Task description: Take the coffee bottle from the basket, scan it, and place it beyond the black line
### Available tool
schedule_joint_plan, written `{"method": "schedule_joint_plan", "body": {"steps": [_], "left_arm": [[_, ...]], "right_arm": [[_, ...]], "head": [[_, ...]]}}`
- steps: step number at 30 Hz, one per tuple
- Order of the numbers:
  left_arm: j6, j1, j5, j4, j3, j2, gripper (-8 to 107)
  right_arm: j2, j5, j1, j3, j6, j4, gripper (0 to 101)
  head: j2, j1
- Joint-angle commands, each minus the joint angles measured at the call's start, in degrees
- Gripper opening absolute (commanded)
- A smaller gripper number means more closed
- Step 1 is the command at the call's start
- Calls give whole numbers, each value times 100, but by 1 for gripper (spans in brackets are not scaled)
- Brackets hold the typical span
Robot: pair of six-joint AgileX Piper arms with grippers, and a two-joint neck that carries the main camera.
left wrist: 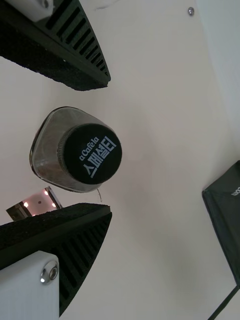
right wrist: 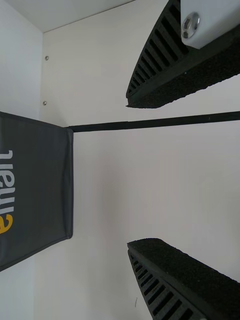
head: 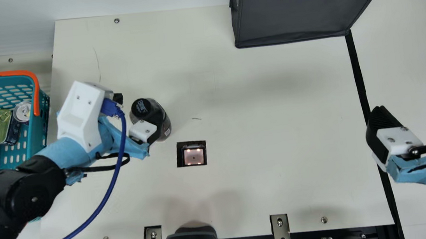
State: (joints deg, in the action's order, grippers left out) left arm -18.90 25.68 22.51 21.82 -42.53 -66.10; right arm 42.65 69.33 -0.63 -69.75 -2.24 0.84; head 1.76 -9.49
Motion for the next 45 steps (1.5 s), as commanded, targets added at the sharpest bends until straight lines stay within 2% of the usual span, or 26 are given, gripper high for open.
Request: {"method": "schedule_joint_plan", "body": {"steps": [1, 19, 31, 45], "left_arm": [[10, 19, -34, 10, 20, -27, 90], [171, 172, -457, -121, 152, -299, 90], [171, 264, -602, -203, 123, -380, 10], [-621, 305, -273, 429, -48, -96, 10]], "right_arm": [[0, 0, 0, 0, 0, 0, 91], [0, -6, 0, 0, 0, 0, 91], [0, -6, 0, 0, 0, 0, 91], [0, -6, 0, 0, 0, 0, 91]], "head": [[-18, 157], [-18, 157], [-18, 157], [-18, 157]]}}
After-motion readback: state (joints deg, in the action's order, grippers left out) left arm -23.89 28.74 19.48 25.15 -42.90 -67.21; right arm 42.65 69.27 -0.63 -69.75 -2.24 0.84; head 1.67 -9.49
